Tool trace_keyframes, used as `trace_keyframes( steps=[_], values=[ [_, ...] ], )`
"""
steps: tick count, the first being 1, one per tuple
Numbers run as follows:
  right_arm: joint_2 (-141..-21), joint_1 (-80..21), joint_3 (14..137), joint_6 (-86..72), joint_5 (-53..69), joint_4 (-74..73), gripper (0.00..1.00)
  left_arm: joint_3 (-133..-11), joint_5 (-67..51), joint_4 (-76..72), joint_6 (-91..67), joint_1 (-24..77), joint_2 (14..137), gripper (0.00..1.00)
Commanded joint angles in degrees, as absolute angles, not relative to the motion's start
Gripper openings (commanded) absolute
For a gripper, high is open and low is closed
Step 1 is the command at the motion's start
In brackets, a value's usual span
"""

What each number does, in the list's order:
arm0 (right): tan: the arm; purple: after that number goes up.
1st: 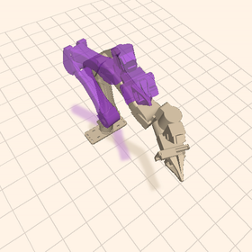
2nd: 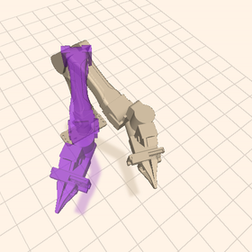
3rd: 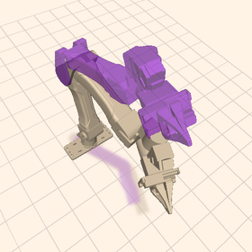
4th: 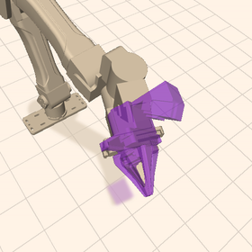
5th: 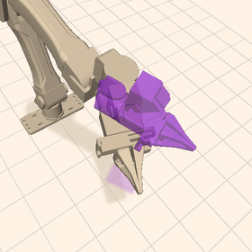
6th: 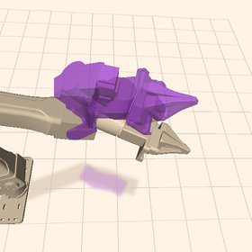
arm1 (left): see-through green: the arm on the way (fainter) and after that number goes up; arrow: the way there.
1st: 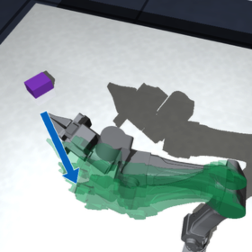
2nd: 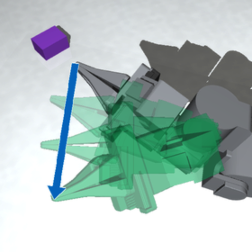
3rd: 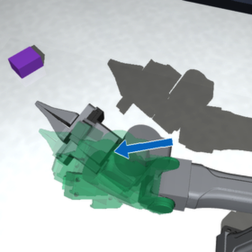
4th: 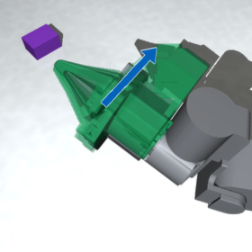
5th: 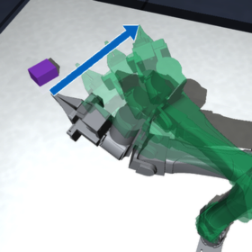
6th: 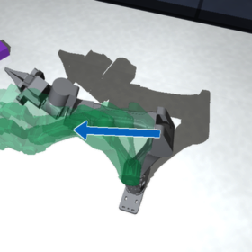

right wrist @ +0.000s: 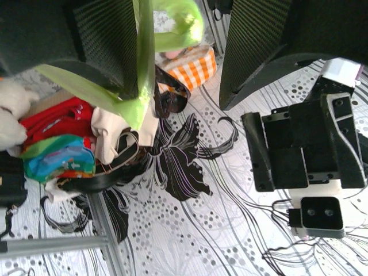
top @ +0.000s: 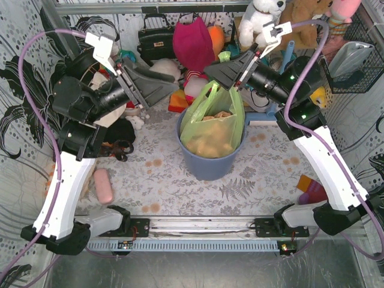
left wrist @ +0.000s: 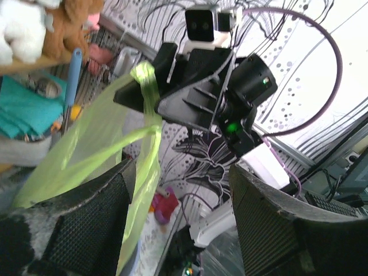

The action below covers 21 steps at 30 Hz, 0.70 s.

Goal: Tie the trash bag

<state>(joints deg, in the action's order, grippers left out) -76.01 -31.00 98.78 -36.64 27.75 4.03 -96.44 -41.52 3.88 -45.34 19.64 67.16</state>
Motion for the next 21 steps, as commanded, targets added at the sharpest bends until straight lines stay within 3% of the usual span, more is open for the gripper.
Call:
trace_keyframes(
  steps=[1,7,15,21],
  values=[
    [-73.6,-31.1,96.8,-36.7,26.2,6.3,0.54,-90.1,-44.7,2.3,-47.7,19.2,63.1,0.75],
    [-71.4,-31.2,95.0,-35.9,22.9,5.3,0.54,-83.9,-47.6,-5.0,-48.5,21.8,64.2,0.76],
    [-67.4,-31.1,92.3,-35.4,20.0,4.4,0.54,-95.5,-47.2,6.0,-32.9,31.2,74.5,0.76],
    [-65.4,-31.1,92.3,-34.6,18.8,3.1,0.54,-98.2,-50.9,4.2,-33.4,31.6,78.6,0.77]
  ],
)
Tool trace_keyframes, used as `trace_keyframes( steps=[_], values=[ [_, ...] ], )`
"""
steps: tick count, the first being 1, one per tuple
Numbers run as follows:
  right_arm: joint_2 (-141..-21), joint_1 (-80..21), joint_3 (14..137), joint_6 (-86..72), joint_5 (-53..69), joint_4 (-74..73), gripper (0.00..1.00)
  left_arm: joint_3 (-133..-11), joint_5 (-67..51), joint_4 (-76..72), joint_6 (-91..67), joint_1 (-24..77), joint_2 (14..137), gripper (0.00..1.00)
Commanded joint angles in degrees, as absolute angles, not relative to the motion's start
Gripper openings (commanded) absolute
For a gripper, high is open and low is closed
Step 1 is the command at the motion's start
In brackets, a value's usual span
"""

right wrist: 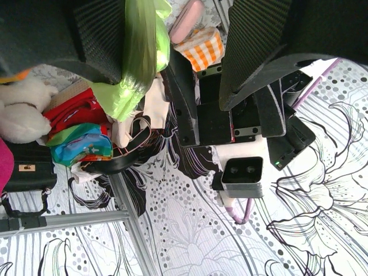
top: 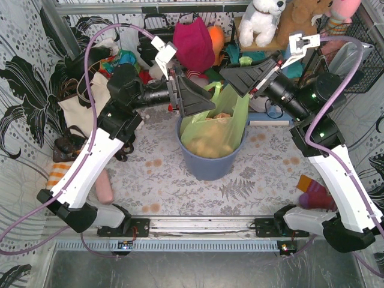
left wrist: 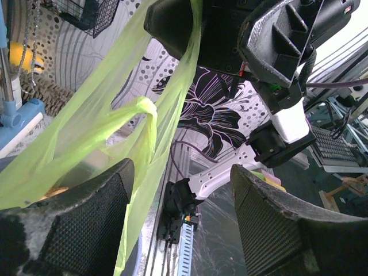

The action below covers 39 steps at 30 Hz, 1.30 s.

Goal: Tie the trash bag

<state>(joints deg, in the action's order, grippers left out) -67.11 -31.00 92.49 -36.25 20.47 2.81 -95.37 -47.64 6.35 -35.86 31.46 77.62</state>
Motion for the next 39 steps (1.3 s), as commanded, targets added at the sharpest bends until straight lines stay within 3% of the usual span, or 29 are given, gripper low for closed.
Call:
trace_keyframes(
  steps=[1,12,20,24,27,31,39],
  values=[
    [-65.2,-31.1,92.2,-34.3,18.6,3.1,0.54,-98.6,-51.1,4.0,-33.4,31.8,79.3,0.77],
    [-63.8,-31.1,90.3,-34.5,18.1,3.2,0.54,-101.1,-47.7,5.5,-30.5,31.9,83.4,0.77],
    [-64.1,-31.2,89.9,-34.8,18.2,3.7,0.54,-96.5,-53.7,-28.3,-52.5,31.5,82.6,0.76],
    [-64.1,-31.1,90.8,-34.1,17.9,3.5,0.54,-97.2,-52.0,-35.2,-56.9,30.0,81.1,0.76],
    [-64.8,-31.1,93.0,-32.9,17.8,2.6,0.54,-97.2,-48.6,-31.9,-53.7,27.9,78.6,0.75],
    [-65.2,-31.1,94.5,-31.9,17.7,0.7,0.54,-98.5,-45.5,-15.5,-44.7,27.3,75.8,0.74],
    [-62.0,-31.1,89.7,-31.3,13.6,-0.7,0.51,-95.7,-38.1,3.3,-34.8,27.3,70.6,0.74]
  ],
)
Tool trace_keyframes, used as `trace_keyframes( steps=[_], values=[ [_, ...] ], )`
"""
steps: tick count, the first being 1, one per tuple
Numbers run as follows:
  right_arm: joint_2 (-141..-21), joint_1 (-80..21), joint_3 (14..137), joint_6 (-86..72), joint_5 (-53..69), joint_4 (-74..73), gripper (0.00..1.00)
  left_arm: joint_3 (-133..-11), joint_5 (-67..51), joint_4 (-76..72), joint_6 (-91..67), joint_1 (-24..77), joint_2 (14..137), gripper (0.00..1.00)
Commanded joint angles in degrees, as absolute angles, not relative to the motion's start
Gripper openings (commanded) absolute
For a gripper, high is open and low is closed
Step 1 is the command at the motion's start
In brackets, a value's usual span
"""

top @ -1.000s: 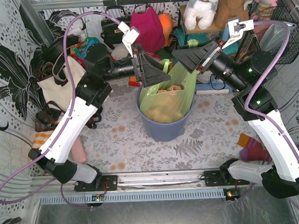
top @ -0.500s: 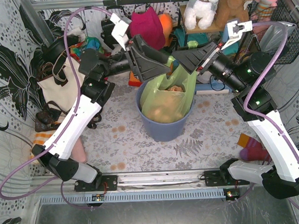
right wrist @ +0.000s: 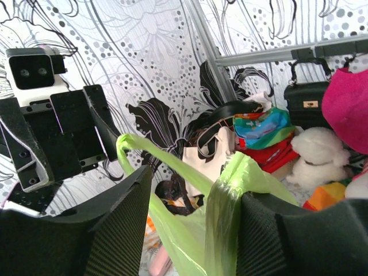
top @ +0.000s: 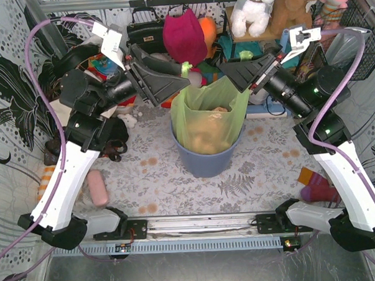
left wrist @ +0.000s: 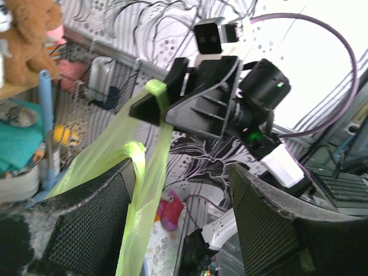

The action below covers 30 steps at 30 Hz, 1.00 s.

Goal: Tie the trash bag

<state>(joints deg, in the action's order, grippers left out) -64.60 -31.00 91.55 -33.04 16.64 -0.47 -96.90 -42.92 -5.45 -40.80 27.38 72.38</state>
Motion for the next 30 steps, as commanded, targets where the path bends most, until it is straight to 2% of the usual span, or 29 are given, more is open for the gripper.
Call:
trace_keyframes(
  steps=[1,13,25,30],
  values=[
    [-61.7,-31.1,89.2,-31.2,13.4,-0.8,0.50,-95.7,-38.3,3.6,-34.9,27.3,70.6,0.74],
    [-61.2,-31.1,87.6,-31.3,13.5,-1.6,0.47,-101.5,-43.9,15.5,-29.8,27.5,75.7,0.71],
    [-60.6,-31.1,86.7,-31.9,13.5,-1.0,0.46,-99.3,-54.0,-9.2,-46.5,27.6,80.3,0.58],
    [-60.5,-31.1,86.5,-31.7,13.6,-0.9,0.44,-101.7,-53.1,-11.7,-47.5,27.5,81.7,0.51]
  ],
)
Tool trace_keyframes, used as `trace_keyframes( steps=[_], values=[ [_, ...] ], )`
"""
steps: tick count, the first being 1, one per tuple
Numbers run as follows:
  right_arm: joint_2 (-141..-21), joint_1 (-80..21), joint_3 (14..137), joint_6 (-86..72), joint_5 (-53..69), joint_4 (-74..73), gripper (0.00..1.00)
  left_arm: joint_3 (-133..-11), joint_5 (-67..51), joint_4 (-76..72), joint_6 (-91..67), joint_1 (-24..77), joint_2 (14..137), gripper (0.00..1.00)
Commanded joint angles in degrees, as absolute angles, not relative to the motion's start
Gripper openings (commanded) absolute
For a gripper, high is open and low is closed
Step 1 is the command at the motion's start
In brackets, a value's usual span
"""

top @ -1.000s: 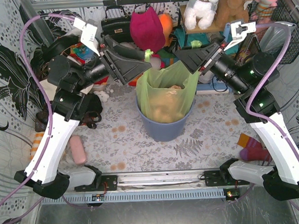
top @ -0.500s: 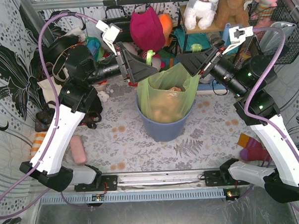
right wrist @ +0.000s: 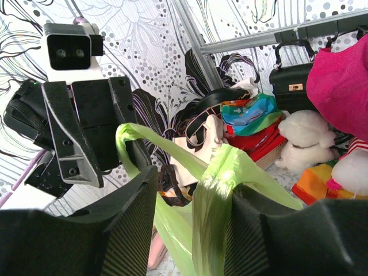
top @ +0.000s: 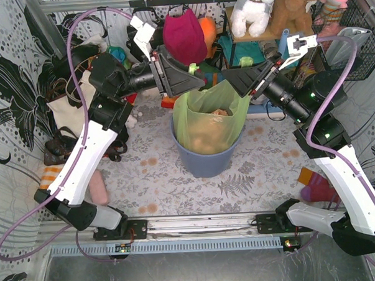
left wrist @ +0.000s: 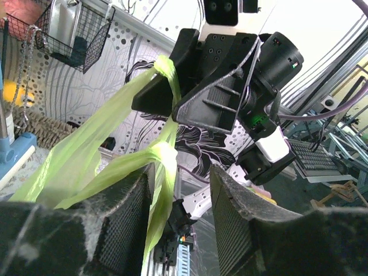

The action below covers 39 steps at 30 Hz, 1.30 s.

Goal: Tie the trash bag

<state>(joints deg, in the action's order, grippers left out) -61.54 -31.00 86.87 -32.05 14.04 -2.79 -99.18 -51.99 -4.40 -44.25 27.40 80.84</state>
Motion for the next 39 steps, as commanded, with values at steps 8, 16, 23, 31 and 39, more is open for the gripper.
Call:
trace_keyframes(
  steps=[8,16,23,31,39],
  values=[
    [-61.9,-31.1,89.0,-30.9,13.6,-1.5,0.08,-105.5,-42.0,-1.6,-38.5,25.9,78.1,0.25],
    [-65.3,-31.1,90.1,-32.6,16.3,0.0,0.00,-105.8,-37.4,6.2,-33.2,21.5,73.2,0.17],
    [-68.3,-31.1,86.4,-37.3,21.1,5.6,0.00,-108.1,-34.9,14.0,-29.1,17.8,70.6,0.16],
    [-71.8,-31.1,89.1,-39.4,24.3,8.9,0.00,-111.5,-35.3,17.3,-28.4,12.6,70.3,0.16],
    [-76.1,-31.2,104.6,-33.3,22.5,2.9,0.00,-105.4,-48.5,-10.1,-48.4,12.0,73.9,0.22]
  ],
)
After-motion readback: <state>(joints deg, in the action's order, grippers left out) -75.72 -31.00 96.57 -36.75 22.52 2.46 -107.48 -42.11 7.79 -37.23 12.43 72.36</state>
